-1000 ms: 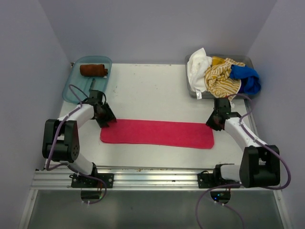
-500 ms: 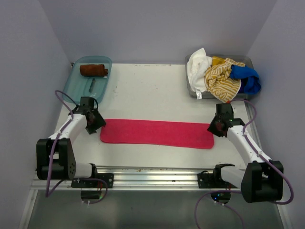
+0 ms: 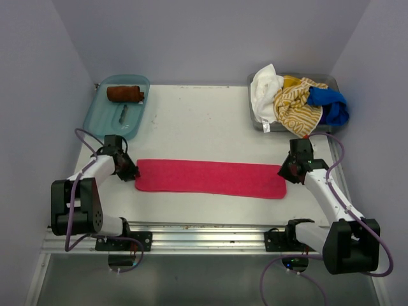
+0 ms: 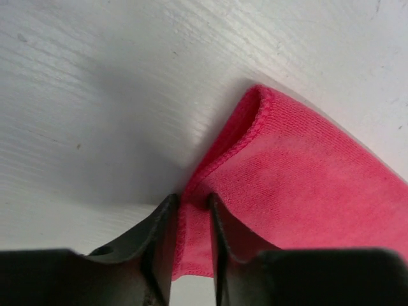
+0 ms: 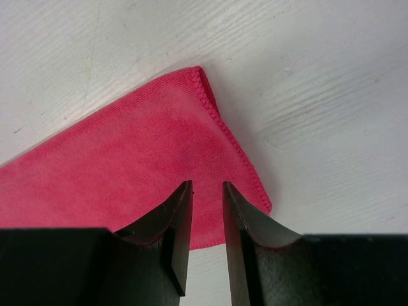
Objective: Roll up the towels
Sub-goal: Fold the towel
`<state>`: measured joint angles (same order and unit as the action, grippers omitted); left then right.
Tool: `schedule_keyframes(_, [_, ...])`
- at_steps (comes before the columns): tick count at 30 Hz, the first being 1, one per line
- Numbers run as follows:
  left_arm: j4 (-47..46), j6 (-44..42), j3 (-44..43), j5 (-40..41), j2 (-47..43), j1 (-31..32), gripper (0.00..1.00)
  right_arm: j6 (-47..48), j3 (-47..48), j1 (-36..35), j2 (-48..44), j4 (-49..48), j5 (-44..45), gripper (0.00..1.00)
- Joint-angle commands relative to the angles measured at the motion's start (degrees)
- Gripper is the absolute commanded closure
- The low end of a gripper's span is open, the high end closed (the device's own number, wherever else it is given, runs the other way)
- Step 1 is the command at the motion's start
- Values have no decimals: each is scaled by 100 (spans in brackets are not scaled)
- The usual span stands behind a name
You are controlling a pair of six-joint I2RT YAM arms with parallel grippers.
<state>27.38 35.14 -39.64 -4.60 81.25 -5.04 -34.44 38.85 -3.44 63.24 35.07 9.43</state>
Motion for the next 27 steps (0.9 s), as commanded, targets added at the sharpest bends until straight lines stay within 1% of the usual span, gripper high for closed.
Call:
schedule_keyframes(1, [-48, -51, 316, -419, 75, 12, 75, -10, -35, 10, -75, 18, 6, 70])
schedule_keyframes(3, [-22, -68, 308, -410, 57, 20, 83, -19, -44, 19, -75, 0, 6, 70])
schedule_keyframes(4, [-22, -68, 290, -401, 66, 20, 95, -19, -53, 19, -93, 9, 6, 70])
schedule_keyframes(5, [-4, -68, 273, -384, 57, 12, 100, -19, -53, 19, -93, 9, 15, 70])
schedule_keyframes(9, [276, -86, -43, -261, -188, 3, 100, -81, -62, 19, -189, 140, 234, 70])
schedule_keyframes(11, [417, -138, -228, 88, -548, 3, 100, -81, -132, 10, -321, 123, 314, 70])
schedule_keyframes(14, [690, -279, -623, 371, -865, -15, 100, -46, -167, 19, -260, 105, 314, 70])
schedule_keyframes(18, [927, -367, -1071, 276, -892, -59, 100, -37, -211, 19, -40, 44, 182, 70])
schedule_keyframes(23, [1147, -639, -1502, 205, -1059, -207, 100, 86, -281, 19, -181, -18, 156, 70])
schedule_keyframes(26, [1340, -692, -1898, 118, -1173, -252, 100, 174, -325, 19, -85, -140, -230, 70])
schedule_keyframes(27, [1332, -692, -2038, 56, -1243, -252, 100, 174, -352, -7, -23, -271, -536, 70])
